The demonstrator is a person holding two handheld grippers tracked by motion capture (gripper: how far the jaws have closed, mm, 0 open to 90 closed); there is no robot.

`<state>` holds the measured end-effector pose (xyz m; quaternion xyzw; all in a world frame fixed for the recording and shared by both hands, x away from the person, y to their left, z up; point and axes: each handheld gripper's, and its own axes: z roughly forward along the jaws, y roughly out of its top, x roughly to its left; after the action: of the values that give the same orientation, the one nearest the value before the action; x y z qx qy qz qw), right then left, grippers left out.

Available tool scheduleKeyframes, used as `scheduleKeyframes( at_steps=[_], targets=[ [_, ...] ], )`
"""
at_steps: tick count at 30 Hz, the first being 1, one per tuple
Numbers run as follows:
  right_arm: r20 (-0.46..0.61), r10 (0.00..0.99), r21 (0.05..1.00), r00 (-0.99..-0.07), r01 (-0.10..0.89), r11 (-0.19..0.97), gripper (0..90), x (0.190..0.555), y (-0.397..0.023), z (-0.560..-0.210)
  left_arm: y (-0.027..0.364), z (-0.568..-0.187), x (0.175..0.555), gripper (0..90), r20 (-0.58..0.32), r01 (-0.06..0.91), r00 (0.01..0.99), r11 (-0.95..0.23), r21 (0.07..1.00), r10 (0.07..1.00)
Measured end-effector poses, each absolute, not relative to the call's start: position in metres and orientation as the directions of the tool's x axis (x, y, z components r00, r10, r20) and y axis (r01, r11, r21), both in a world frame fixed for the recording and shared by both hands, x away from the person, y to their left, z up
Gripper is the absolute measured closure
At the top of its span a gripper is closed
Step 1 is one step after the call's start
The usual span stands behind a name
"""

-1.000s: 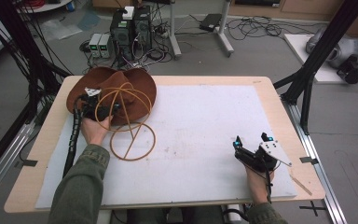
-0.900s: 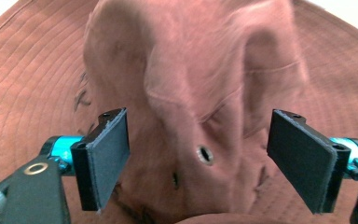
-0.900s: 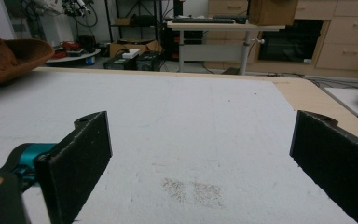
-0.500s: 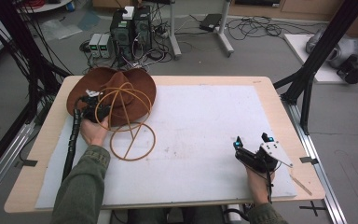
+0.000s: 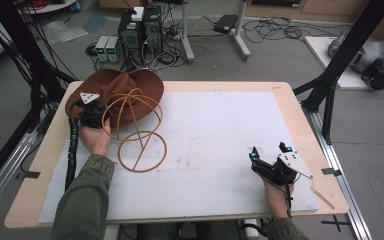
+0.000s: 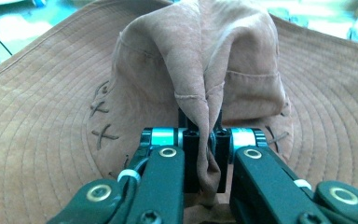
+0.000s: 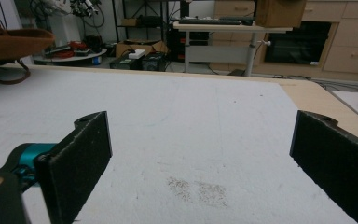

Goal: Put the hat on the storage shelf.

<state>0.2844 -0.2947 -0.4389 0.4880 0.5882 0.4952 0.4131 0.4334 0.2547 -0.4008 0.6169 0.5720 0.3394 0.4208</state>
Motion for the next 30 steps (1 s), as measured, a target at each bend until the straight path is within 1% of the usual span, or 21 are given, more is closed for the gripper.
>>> scheduleKeyframes(
  at_steps=[9,11,13,18,20,22,28,30],
  targets=[
    [-0.005,0.980,0.986,-0.199,0.164,0.038,4.6,0.283,-0.292,-0.439,0.278,-0.376,0.419,87.5,-0.109,0.265,0.071,0.087,0.960,0.991],
    [-0.002,0.980,0.986,-0.200,0.165,0.036,4.6,0.283,-0.292,-0.439,0.285,-0.369,0.413,87.5,-0.118,0.215,0.058,0.103,0.971,0.991],
    [-0.005,0.979,0.986,-0.203,0.163,0.039,4.6,0.284,-0.292,-0.439,0.286,-0.367,0.411,87.4,-0.122,0.200,0.055,0.108,0.974,0.991],
    [-0.015,0.977,0.986,-0.211,0.158,0.050,4.6,0.284,-0.291,-0.439,0.292,-0.355,0.401,87.4,-0.131,0.101,0.024,0.128,0.987,0.991],
    [-0.008,0.977,0.986,-0.214,0.162,0.043,4.6,0.284,-0.291,-0.439,0.293,-0.354,0.400,87.4,-0.128,0.089,0.016,0.126,0.988,0.992],
    [-0.010,0.976,0.986,-0.216,0.160,0.046,4.6,0.284,-0.291,-0.439,0.298,-0.350,0.397,87.4,-0.151,0.058,-0.028,0.153,0.987,0.988],
    [-0.014,0.974,0.985,-0.226,0.162,0.051,4.6,0.284,-0.290,-0.440,0.312,-0.344,0.392,87.4,-0.194,0.020,-0.075,0.196,0.980,0.978],
    [-0.018,0.973,0.986,-0.230,0.158,0.056,4.6,0.284,-0.289,-0.440,0.315,-0.340,0.389,87.3,-0.195,0.008,-0.064,0.196,0.981,0.979]
  ],
)
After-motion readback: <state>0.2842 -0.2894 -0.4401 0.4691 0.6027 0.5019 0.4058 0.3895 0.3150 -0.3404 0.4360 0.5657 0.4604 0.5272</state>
